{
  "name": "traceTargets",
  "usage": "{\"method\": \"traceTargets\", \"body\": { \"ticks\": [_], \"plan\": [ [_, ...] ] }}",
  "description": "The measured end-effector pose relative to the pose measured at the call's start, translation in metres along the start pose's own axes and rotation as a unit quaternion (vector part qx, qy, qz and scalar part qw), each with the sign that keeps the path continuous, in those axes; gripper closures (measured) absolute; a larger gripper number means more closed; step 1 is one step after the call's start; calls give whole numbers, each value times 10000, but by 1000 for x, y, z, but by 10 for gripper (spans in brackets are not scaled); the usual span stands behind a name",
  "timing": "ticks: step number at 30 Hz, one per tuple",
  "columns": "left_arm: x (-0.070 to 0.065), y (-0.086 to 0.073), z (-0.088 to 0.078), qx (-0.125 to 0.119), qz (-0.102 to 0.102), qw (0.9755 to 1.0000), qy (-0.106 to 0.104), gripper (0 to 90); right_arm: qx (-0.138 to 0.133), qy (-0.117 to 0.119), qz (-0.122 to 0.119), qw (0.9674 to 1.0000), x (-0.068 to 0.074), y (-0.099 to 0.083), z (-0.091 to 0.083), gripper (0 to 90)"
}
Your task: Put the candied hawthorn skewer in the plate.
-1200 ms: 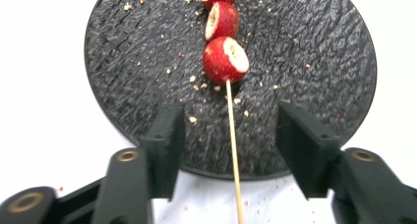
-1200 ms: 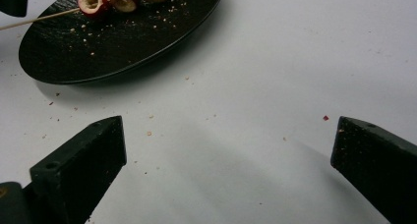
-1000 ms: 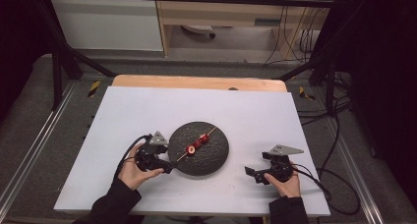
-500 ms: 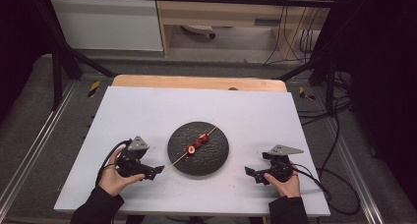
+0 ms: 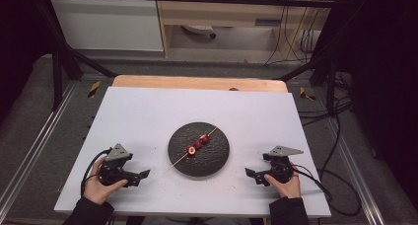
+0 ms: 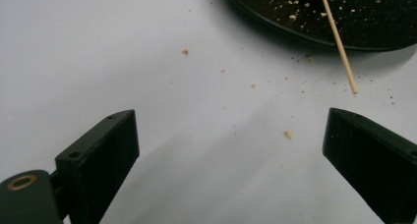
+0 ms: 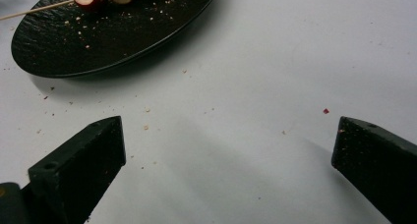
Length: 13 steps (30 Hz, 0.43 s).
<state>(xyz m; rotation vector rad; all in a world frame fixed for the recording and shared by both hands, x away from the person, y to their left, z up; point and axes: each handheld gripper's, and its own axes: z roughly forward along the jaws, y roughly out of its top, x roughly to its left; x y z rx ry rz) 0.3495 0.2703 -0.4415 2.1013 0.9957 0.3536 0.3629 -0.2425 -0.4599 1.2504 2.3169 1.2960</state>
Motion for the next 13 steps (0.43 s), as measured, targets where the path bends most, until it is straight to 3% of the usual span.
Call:
{"method": "traceTargets", "body": {
  "ticks": [13],
  "plan": [
    [11, -18, -5, -74, -84, 9999, 74, 63, 132, -50, -88, 9999, 1, -2, 1, 8]
  ]
}}
